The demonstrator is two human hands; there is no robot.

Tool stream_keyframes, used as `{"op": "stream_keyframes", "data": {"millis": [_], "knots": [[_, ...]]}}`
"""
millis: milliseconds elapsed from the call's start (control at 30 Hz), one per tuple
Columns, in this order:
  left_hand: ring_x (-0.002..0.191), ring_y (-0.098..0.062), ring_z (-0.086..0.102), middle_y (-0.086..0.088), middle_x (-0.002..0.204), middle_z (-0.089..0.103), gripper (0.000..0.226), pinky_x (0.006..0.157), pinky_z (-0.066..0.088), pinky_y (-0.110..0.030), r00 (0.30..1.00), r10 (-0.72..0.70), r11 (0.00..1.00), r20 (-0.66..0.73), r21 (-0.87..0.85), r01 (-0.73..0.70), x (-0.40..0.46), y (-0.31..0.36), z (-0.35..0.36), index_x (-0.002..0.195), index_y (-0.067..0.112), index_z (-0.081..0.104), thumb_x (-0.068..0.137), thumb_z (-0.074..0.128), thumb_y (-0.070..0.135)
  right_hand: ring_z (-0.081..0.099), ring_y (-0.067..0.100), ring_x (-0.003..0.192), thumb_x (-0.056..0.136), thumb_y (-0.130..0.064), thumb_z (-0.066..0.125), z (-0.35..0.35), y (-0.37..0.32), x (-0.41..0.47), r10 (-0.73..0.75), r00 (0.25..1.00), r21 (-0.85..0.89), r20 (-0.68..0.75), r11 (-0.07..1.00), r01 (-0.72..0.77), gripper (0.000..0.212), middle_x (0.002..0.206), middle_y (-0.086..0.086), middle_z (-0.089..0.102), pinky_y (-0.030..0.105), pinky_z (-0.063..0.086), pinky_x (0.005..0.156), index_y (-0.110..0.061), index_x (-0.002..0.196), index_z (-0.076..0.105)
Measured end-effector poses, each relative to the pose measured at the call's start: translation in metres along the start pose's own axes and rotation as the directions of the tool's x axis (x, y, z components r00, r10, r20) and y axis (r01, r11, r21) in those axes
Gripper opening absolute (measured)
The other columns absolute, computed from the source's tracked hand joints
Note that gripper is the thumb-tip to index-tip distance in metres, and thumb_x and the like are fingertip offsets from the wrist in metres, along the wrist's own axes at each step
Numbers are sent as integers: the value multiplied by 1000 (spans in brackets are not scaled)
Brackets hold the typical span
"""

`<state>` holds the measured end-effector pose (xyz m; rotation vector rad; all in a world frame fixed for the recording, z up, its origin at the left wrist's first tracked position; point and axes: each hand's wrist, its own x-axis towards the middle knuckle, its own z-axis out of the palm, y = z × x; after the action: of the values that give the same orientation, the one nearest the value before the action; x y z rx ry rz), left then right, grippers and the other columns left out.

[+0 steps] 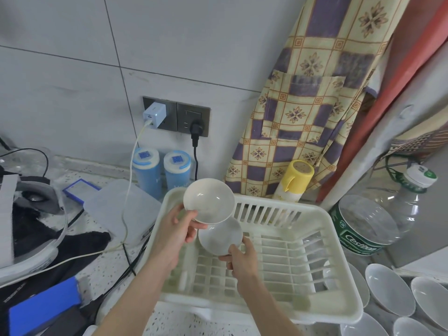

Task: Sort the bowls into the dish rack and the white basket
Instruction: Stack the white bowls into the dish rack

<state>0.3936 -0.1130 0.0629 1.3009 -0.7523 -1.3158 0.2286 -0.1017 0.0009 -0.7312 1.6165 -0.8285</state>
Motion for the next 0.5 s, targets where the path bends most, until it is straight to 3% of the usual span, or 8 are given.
{"op": "stream_keyframes", "data": {"millis": [100,267,500], "knots": [[43,-11,36,-21,75,75,36,50,30,-26,1000,-6,1000,-7,-1,6,1,2,-2,107,25,66,72,61,34,50,1,36,90,-7,48,1,1,-2,-3,1000,11,6,1000,3,57,91,18,74,18,40,40,-25,143,39],[44,-12,38,-22,76,75,29,51,32,-25,999,-16,1000,-43,-24,15,4,2,-4,109,26,65,80,62,29,45,10,43,91,-10,49,0,7,-7,12,1000,37,-17,999,-11,53,79,14,75,21,41,42,-27,141,41],[43,-11,38,-22,75,75,22,49,33,-23,999,-21,1000,-39,8,21,4,-1,-6,111,23,65,91,58,19,54,0,39,92,-12,48,1,8,-1,-51,997,-8,-51,999,50,56,98,16,73,20,41,44,-24,145,37]]}}
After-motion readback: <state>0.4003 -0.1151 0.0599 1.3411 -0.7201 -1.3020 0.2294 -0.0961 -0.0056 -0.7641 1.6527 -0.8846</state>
